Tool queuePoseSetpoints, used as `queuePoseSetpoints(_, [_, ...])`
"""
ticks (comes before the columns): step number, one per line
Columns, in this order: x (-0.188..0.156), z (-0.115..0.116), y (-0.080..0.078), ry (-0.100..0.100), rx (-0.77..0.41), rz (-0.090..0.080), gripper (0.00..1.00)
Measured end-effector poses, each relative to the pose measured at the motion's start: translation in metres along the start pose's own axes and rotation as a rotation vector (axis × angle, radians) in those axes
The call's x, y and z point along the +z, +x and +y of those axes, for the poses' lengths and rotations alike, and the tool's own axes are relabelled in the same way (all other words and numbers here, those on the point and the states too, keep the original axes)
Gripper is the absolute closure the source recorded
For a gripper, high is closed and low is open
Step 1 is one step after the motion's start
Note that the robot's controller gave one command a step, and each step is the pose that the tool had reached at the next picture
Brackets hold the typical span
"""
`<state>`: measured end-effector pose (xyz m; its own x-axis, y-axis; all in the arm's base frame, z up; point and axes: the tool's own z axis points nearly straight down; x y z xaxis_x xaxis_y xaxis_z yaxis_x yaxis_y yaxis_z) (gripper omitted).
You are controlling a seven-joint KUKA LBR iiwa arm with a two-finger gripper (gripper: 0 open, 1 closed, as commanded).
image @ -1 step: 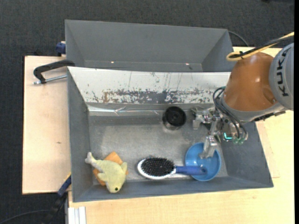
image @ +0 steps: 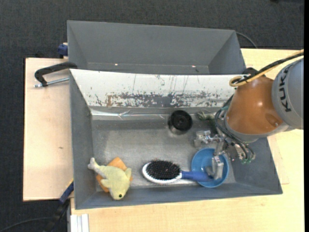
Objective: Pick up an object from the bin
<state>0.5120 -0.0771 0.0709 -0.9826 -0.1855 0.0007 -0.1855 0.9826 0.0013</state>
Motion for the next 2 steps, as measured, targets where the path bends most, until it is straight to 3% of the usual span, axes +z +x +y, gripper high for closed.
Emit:
queuePoseSetpoints(1, [-0.002,0.001,-0.002,0.000,-0.002,-0.005,1.00])
queuePoseSetpoints(2, [-0.155,0.003,-0.011,0.005,0.019,-0.016,1.00])
